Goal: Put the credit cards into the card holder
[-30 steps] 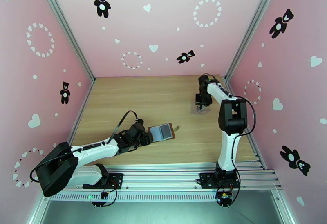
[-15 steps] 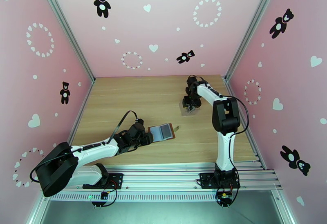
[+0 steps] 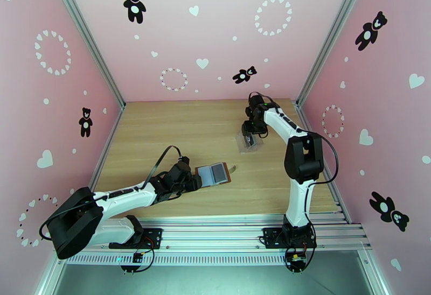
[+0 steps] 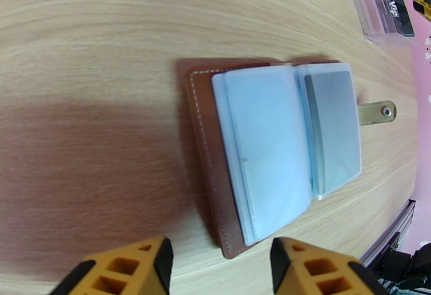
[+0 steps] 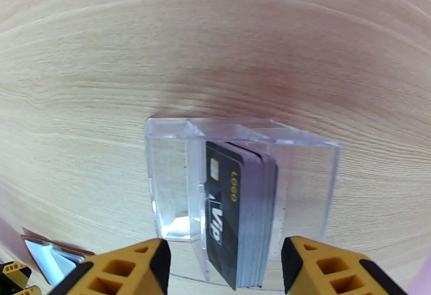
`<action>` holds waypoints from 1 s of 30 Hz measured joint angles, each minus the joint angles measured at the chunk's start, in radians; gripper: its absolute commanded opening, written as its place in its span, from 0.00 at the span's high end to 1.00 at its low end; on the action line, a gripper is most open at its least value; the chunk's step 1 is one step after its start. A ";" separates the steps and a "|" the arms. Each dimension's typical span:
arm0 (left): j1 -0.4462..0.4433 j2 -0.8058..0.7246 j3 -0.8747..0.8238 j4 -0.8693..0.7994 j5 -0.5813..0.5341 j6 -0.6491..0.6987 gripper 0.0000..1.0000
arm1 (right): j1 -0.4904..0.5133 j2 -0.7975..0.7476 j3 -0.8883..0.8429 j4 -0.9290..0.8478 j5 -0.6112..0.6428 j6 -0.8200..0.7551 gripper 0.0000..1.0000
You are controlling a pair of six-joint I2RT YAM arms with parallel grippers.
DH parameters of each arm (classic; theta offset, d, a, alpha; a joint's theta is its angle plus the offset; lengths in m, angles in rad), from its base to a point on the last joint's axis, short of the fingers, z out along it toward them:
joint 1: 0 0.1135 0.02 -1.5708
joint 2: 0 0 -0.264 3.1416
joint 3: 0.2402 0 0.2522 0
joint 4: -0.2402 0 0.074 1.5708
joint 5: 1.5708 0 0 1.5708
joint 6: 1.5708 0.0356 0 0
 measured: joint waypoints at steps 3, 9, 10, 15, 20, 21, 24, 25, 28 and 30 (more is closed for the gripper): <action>0.000 0.000 0.000 0.000 0.000 0.000 0.47 | 0.000 0.001 0.000 -0.006 0.024 -0.006 0.40; 0.000 0.000 0.000 0.000 0.000 0.000 0.47 | 0.000 0.021 0.005 -0.023 0.049 -0.016 0.39; 0.000 0.000 0.000 0.000 0.000 0.000 0.47 | 0.000 0.029 0.008 -0.027 0.050 -0.019 0.39; 0.000 0.000 0.000 0.000 0.000 0.000 0.47 | 0.000 0.075 0.015 -0.045 0.060 -0.022 0.39; 0.000 0.000 0.000 0.000 0.000 0.000 0.47 | 0.002 0.079 0.022 -0.058 0.070 -0.022 0.40; 0.000 0.000 0.000 0.000 0.000 0.000 0.47 | 0.002 0.079 0.024 -0.061 0.074 -0.021 0.40; 0.000 0.006 0.000 -0.001 0.000 0.000 0.47 | 0.002 0.080 0.028 -0.067 0.082 -0.021 0.40; 0.000 0.007 0.000 -0.002 0.000 0.000 0.47 | 0.002 0.080 0.028 -0.068 0.084 -0.021 0.41; 0.000 0.007 0.000 -0.005 0.000 0.000 0.47 | 0.003 0.080 0.029 -0.071 0.101 -0.020 0.41; 0.000 0.006 0.000 -0.004 0.000 0.000 0.47 | 0.003 0.080 0.030 -0.073 0.113 -0.019 0.41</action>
